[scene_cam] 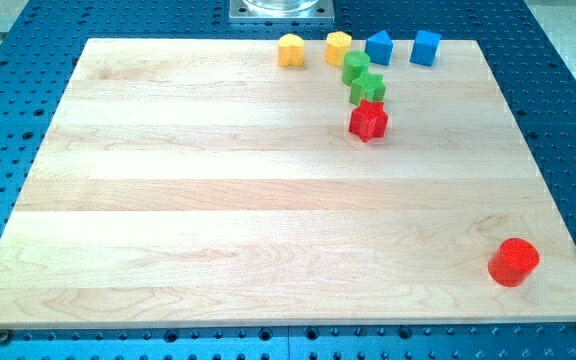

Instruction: Put the red circle below the red star

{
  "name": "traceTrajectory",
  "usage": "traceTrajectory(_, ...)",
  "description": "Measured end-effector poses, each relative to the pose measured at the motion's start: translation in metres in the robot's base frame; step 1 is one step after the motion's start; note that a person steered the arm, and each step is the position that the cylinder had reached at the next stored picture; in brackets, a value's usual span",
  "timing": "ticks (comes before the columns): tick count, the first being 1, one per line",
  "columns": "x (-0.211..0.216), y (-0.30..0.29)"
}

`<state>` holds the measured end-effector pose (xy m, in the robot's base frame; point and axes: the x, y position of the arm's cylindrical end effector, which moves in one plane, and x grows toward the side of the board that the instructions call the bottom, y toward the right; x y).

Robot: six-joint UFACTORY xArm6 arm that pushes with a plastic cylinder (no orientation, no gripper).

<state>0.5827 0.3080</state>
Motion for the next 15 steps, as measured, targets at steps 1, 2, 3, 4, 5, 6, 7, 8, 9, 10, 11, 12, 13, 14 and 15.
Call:
traceTrajectory(1,0.034,-0.038)
traceTrajectory(2,0.006,-0.097)
traceTrajectory(3,-0.043,-0.191)
traceTrajectory(4,-0.034,-0.207)
traceTrajectory(5,0.006,-0.175)
traceTrajectory(6,0.002,-0.107)
traceTrajectory(7,-0.028,-0.118)
traceTrajectory(8,-0.045,-0.135)
traceTrajectory(9,-0.078,-0.149)
traceTrajectory(10,-0.109,-0.190)
traceTrajectory(11,-0.113,-0.138)
traceTrajectory(12,-0.080,-0.124)
traceTrajectory(13,-0.090,-0.065)
traceTrajectory(14,-0.121,-0.090)
traceTrajectory(15,-0.121,-0.134)
